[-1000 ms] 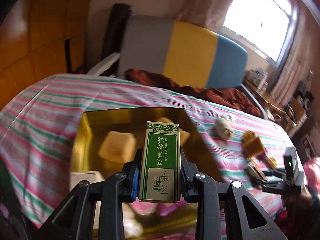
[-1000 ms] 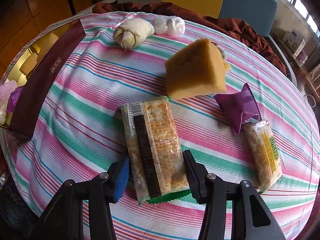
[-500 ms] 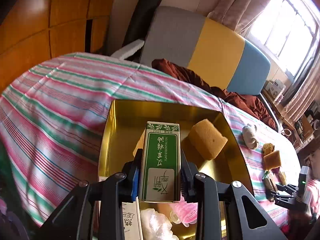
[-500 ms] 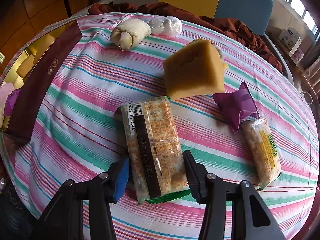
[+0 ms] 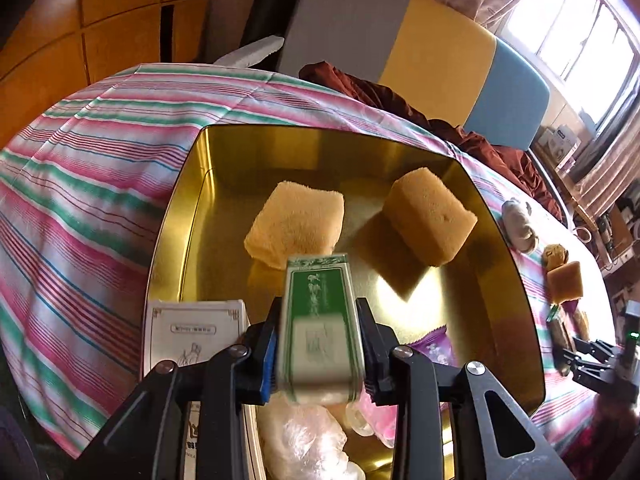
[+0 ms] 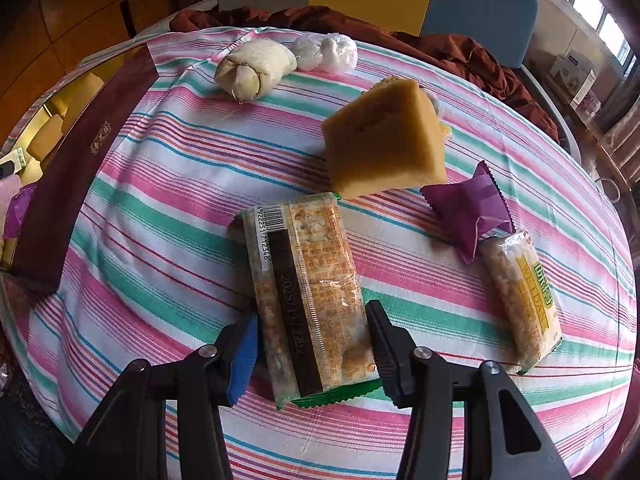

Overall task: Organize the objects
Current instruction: 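Lower the green box into the gold tray and open the left gripper while the right holds crackers, then carry the cracker packet into the gold tray and open the right gripper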

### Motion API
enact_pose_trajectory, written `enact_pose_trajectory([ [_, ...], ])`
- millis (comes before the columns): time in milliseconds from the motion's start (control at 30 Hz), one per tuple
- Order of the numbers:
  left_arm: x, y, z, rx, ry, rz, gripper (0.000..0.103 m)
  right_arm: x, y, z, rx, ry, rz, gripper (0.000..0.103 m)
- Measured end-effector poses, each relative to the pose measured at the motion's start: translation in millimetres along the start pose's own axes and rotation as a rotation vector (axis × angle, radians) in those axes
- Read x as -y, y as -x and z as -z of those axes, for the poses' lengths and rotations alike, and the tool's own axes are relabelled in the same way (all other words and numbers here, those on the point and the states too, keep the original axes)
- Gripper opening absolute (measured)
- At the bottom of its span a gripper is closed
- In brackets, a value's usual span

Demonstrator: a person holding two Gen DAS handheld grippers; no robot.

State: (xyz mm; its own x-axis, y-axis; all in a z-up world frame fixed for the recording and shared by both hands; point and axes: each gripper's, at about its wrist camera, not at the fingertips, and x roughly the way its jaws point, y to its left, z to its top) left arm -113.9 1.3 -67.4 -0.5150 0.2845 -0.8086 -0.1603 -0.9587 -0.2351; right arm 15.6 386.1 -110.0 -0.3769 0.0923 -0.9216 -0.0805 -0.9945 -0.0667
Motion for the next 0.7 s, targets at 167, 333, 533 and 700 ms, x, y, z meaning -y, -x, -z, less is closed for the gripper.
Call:
enact_pose_trajectory([
  [167, 5, 3, 8, 0.006, -0.027, -0.02, 0.035, 0, -1, -2, 0.001, 0.003, 0.006, 0.051],
  [333, 9, 9, 15, 0.038, -0.049, -0.049, 0.035, -1, 0, -1, 0.002, -0.004, 0.016, 0.051],
  [533, 14, 26, 23, 0.104, -0.086, -0.081, 0.043, -3, 0, 1, 0.006, -0.026, 0.037, 0.051],
  [700, 18, 50, 29, 0.172, -0.106, -0.085, 0.051, -6, 4, 2, 0.014, -0.06, 0.063, 0.051],
])
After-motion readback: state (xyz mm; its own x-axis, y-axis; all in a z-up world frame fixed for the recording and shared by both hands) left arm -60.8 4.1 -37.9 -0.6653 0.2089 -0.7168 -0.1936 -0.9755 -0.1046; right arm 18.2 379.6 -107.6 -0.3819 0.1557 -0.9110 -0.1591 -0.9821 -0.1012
